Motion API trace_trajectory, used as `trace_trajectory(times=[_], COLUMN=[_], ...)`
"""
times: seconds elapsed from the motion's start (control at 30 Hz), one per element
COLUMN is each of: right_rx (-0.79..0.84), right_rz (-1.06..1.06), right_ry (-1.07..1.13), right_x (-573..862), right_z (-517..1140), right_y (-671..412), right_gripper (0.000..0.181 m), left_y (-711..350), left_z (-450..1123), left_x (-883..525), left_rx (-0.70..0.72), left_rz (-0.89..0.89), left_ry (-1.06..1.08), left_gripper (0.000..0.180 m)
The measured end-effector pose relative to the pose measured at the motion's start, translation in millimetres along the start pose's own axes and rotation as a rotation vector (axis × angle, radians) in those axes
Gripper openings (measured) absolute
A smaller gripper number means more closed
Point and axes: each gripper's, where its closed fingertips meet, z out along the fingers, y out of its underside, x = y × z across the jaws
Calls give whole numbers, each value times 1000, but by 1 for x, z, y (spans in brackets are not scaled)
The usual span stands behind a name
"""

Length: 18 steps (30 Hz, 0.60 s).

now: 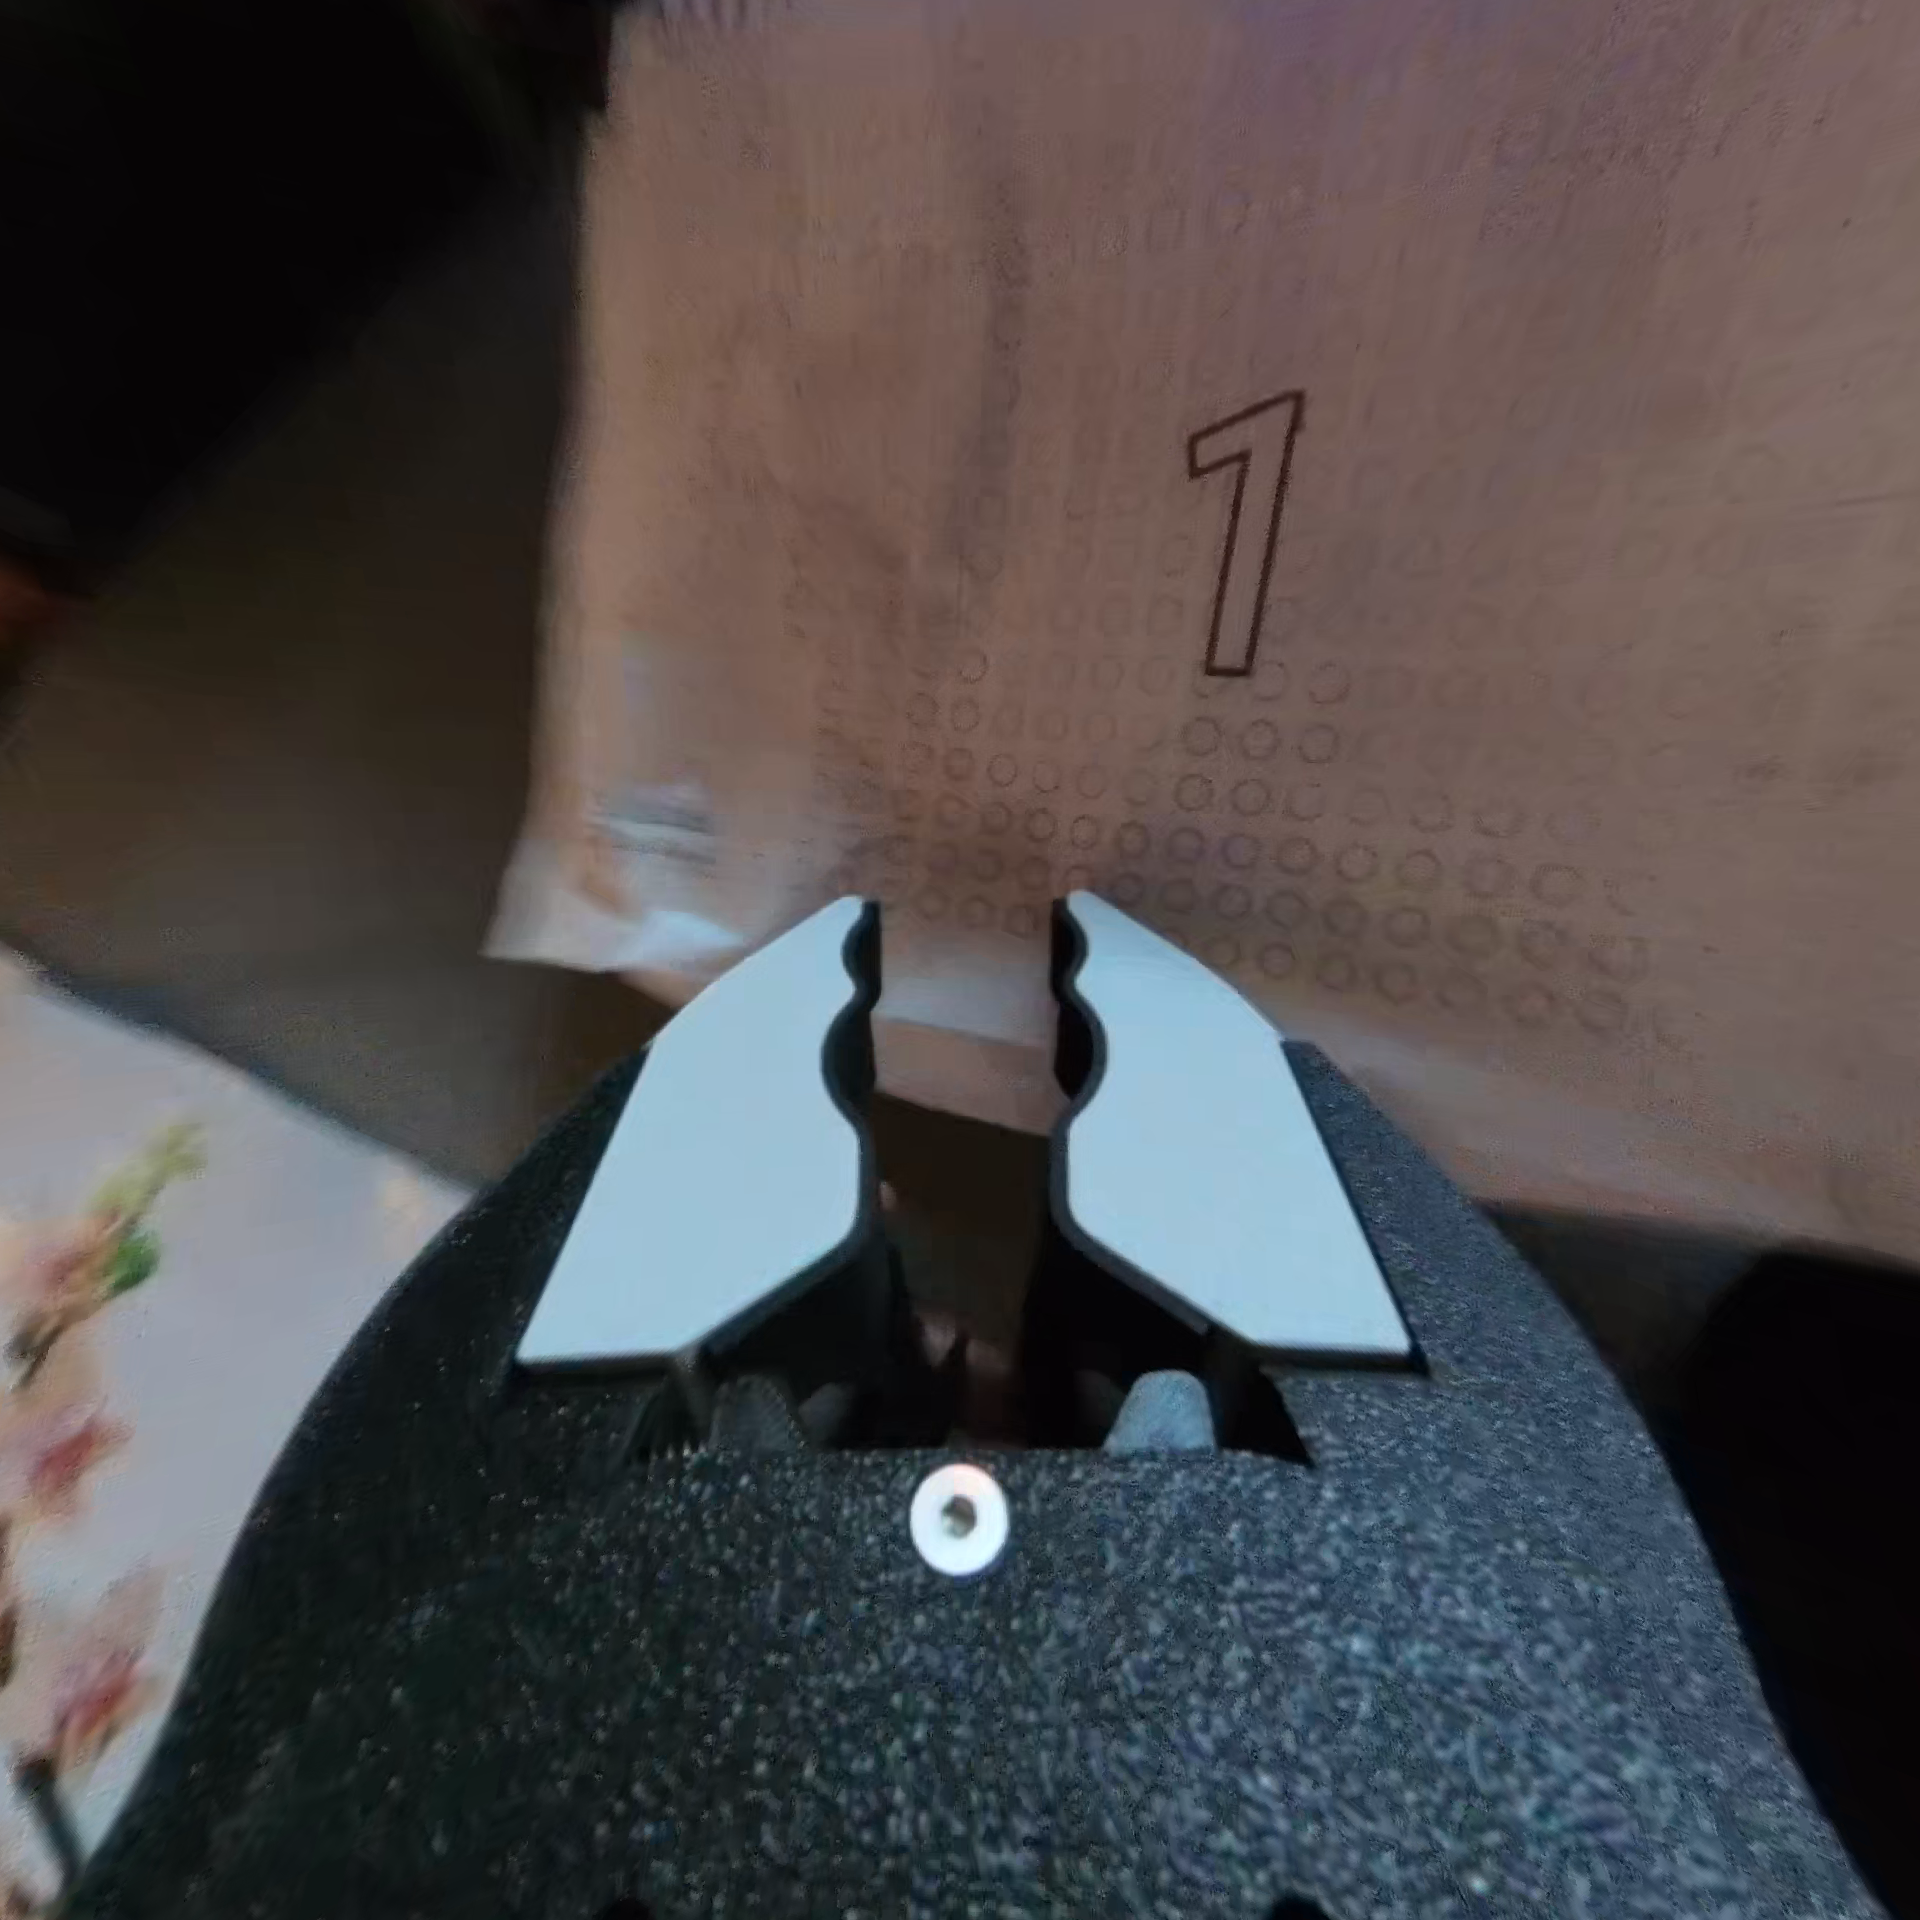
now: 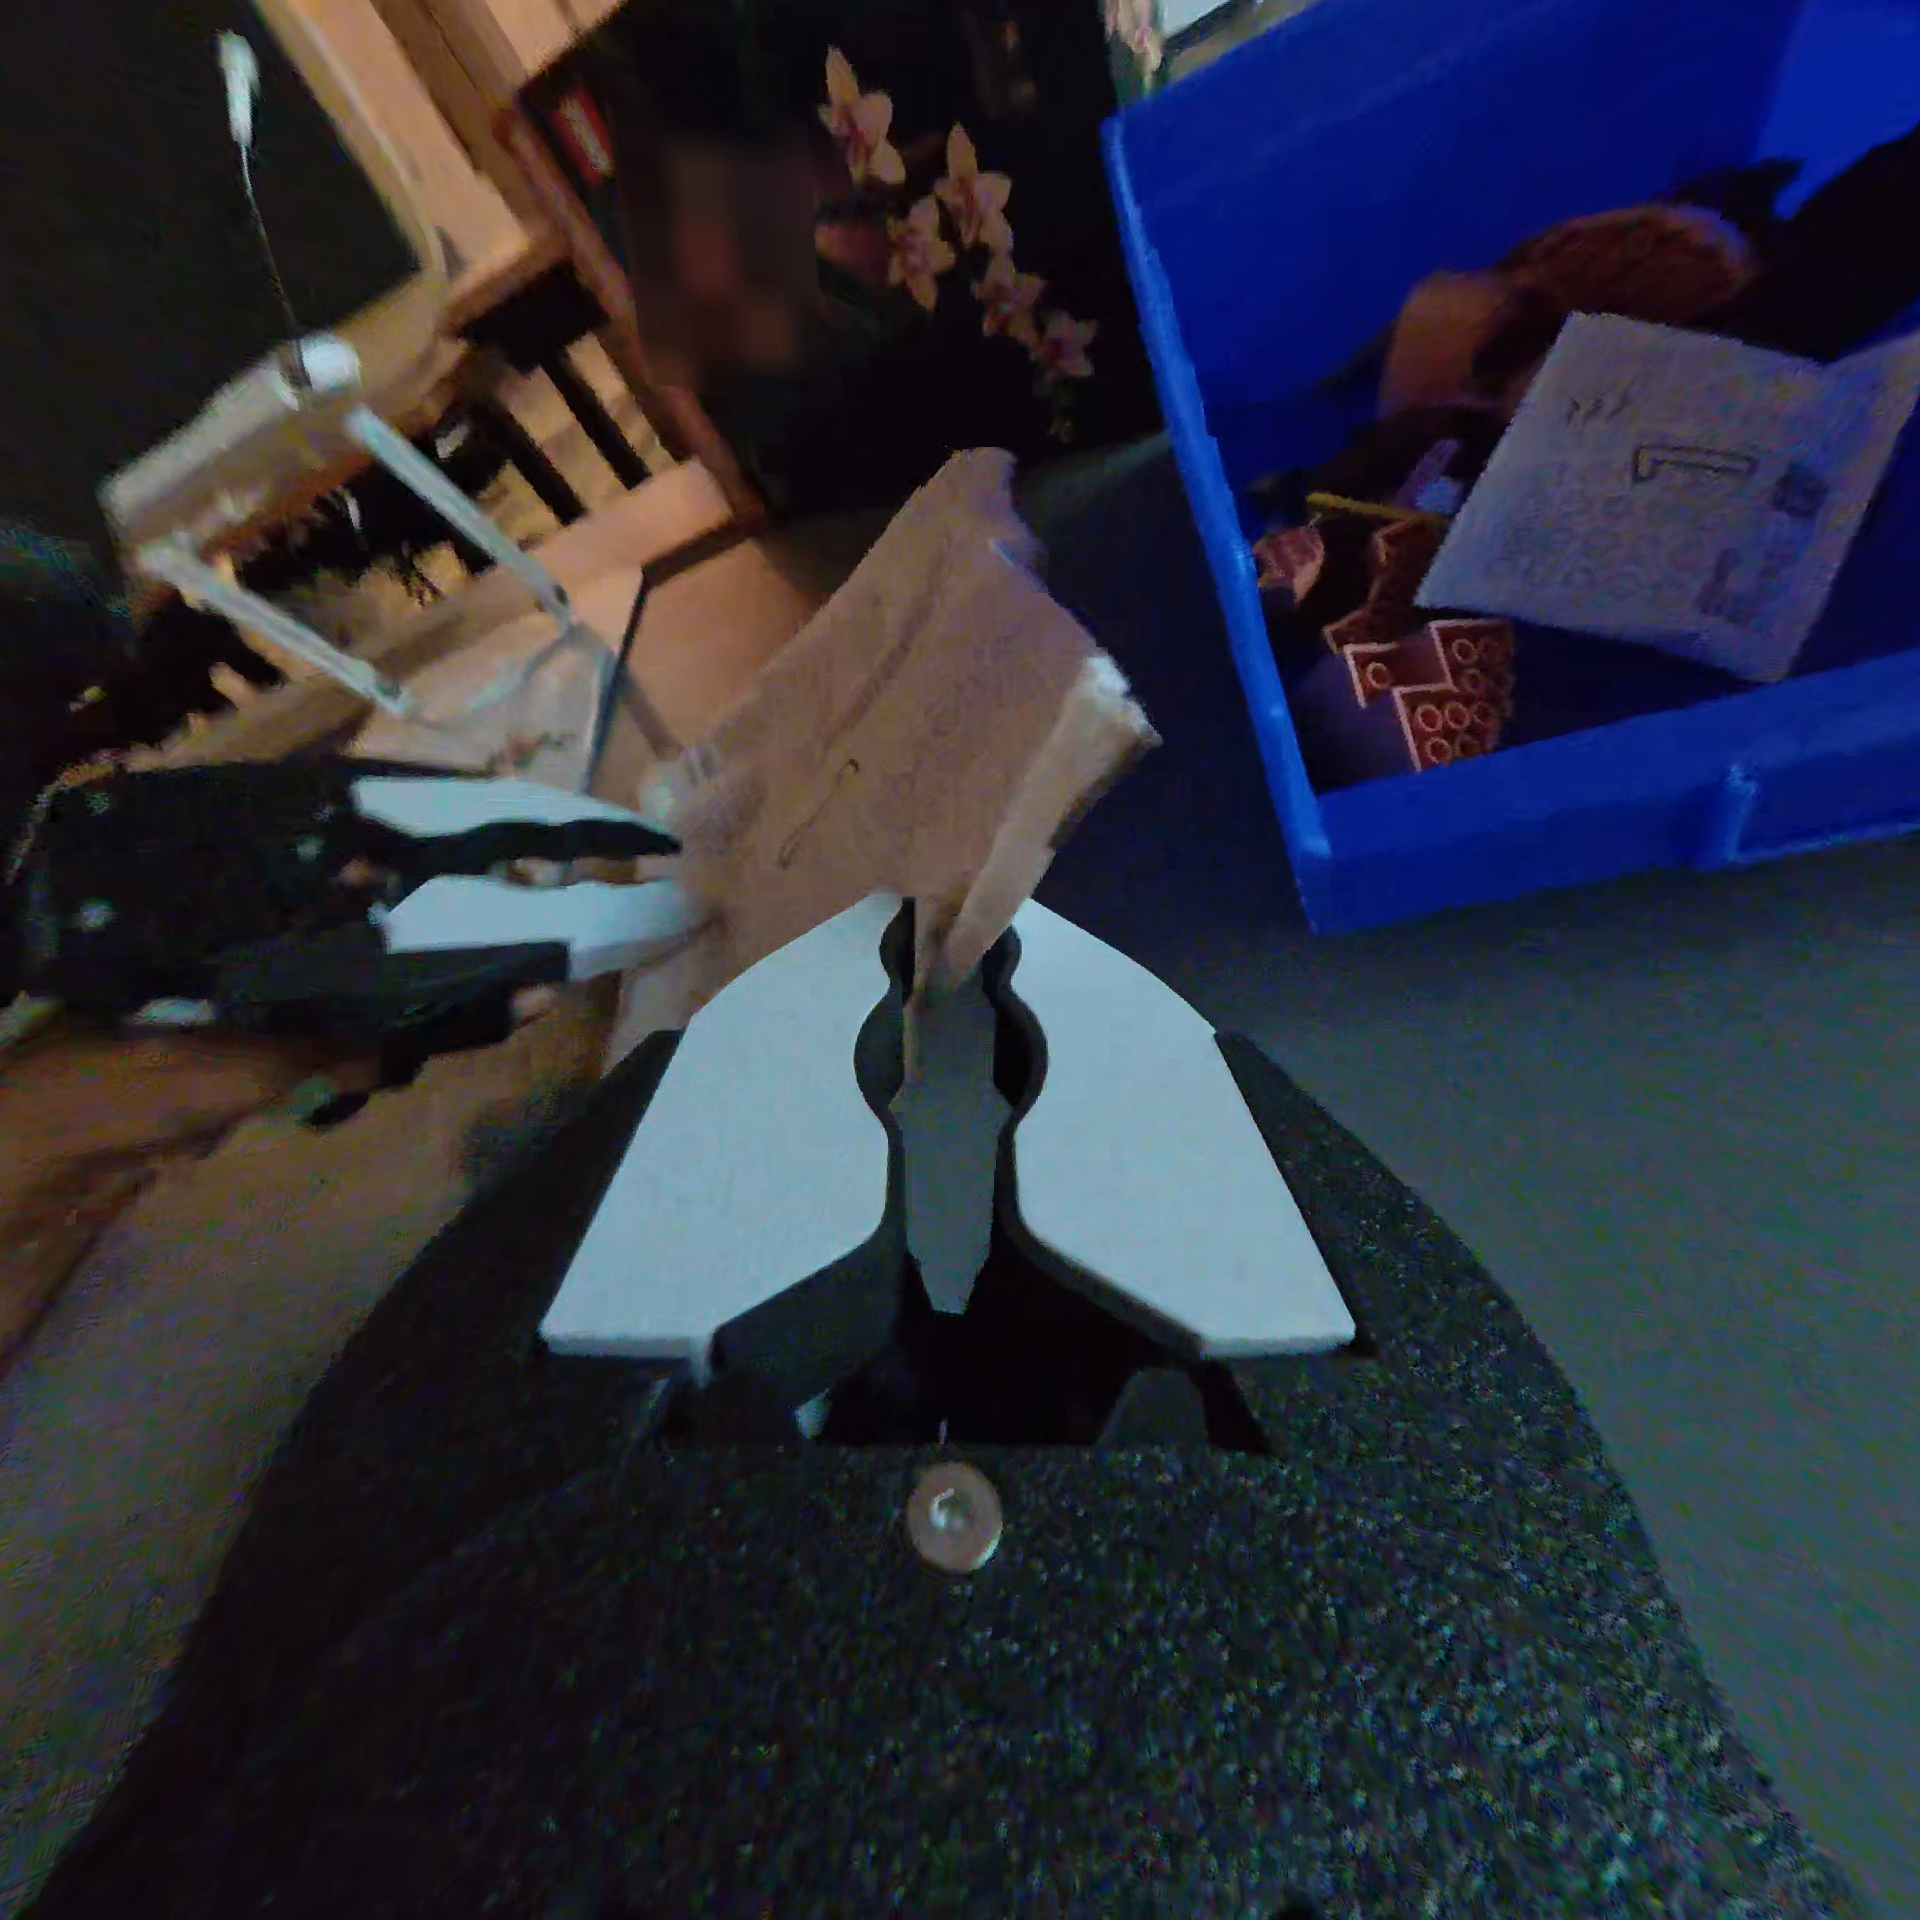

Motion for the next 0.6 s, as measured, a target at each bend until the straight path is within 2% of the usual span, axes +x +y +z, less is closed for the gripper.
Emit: trace_trajectory(times=[0.1, 0.27, 0.37, 0.47, 0.53, 0.6], right_rx=[-102, 2, -214, -483, -661, -788], right_rz=[-163, -348, -568, -561, -651, -725], right_ry=[1, 19, 56, -71, 3, 44], right_x=[11, 25, 36, 27, 43, 51], right_z=[-17, -46, -19, 21, 41, 60], right_y=[7, -61, -67, -56, -52, -49], right_gripper=[28, 62, 73, 67, 70, 64], left_y=[0, -1, -4, -7, -9, -10], left_z=[5, 7, 7, 11, 13, 14], left_x=[5, 6, 8, 8, 7, 6], left_rx=[-7, 11, 40, 63, 72, 91], left_rz=[90, 162, 164, 148, 113, 86], left_ry=[-32, -37, -32, -18, -1, 5], left_gripper=[21, 20, 19, 19, 19, 20])
